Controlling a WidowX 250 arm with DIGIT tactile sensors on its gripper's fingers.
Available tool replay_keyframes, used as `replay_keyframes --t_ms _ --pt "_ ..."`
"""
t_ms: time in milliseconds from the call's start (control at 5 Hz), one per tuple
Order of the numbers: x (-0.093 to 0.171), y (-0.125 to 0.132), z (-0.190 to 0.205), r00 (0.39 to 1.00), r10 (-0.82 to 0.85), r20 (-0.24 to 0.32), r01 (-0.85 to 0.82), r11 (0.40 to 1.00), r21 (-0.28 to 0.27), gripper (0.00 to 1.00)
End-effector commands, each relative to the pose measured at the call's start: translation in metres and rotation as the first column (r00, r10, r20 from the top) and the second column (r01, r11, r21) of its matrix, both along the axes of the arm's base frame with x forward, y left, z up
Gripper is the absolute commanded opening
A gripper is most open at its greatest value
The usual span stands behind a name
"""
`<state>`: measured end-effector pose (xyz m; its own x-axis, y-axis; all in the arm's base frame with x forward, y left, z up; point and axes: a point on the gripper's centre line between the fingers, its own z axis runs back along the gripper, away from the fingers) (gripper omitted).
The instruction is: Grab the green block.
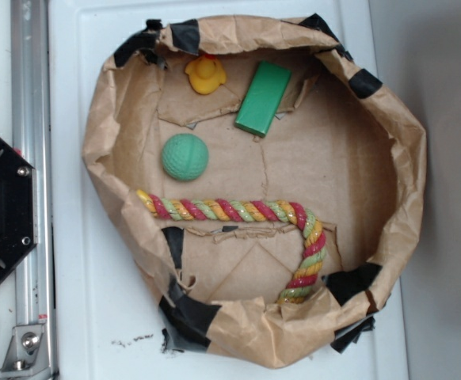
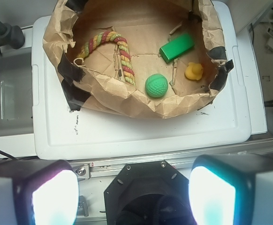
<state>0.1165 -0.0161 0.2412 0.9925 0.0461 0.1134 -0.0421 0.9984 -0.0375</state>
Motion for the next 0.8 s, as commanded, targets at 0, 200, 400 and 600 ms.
replay_keyframes --t_ms 0,200,400,600 --pt "0.000 0.000 0.000 1.000 0.000 0.000 0.000 1.000 0.000 1.00" --pt "0.046 0.018 -0.037 0.967 0.247 0.057 -0.245 0.969 -0.043 1.00" --pt "0.087 0.027 -0.069 0.939 0.325 0.116 -0.318 0.945 -0.068 1.00" --pt "0.118 0.033 -0.088 0.868 0.450 0.210 -0.435 0.893 -0.115 1.00"
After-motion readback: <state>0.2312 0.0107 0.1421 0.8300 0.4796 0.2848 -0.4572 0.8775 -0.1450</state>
